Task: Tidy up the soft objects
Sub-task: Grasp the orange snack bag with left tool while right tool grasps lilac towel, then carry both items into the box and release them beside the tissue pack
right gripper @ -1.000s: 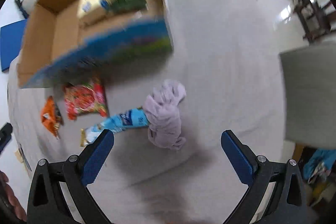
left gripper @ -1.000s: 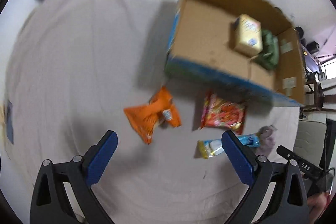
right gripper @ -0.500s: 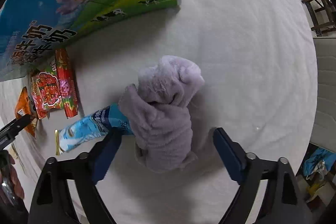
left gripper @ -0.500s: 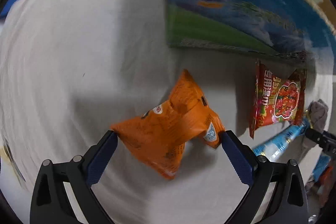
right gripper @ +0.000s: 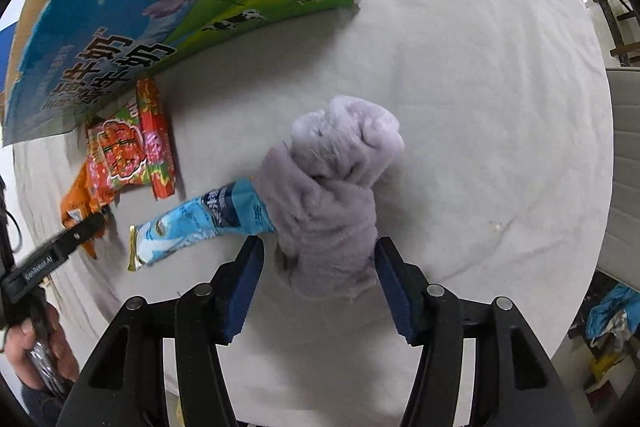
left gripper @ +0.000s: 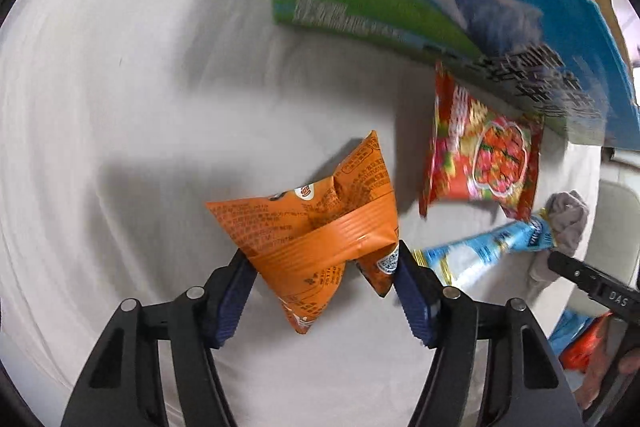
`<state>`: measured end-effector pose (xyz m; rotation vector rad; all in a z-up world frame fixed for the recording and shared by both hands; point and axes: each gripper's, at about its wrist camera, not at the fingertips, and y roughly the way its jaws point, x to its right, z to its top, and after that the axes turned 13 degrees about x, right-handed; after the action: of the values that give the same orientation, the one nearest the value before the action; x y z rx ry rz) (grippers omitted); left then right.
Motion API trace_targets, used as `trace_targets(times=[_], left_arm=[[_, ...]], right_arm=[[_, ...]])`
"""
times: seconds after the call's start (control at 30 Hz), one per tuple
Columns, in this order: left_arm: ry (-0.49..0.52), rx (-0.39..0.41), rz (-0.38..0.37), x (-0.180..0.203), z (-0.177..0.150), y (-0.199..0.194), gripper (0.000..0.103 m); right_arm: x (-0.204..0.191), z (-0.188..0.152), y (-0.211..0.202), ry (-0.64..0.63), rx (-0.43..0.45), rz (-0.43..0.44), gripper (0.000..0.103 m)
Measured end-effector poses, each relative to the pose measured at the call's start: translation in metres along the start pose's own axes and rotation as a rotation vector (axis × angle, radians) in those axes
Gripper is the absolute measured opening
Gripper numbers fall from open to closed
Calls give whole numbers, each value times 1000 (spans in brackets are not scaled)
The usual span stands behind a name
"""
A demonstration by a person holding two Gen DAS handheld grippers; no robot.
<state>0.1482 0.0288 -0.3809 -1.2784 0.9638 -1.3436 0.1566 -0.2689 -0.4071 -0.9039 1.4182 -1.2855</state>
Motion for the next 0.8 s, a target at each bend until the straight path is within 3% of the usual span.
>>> trace_targets(times=[0.13,0.23,0.33,0.63,0.8], left_arm=[[-65,-10,-16,-2,-30,1,63],[-80,-20,-24,1,-47,2,63],[-69,-10,-22,10,-64,-2,63],[-14,102,-59,66,-80,-60,63],[40,164,-80,84,-60,-98,63]], right_arm=[[3,-11,4,11,-12,-9,60],[8,-20,9,39,-23,31,42],[10,-25,6,49,-14,21,39],[0,-42,-48,47,66,33,38],[-9,-50,-92,19,113,76,38]])
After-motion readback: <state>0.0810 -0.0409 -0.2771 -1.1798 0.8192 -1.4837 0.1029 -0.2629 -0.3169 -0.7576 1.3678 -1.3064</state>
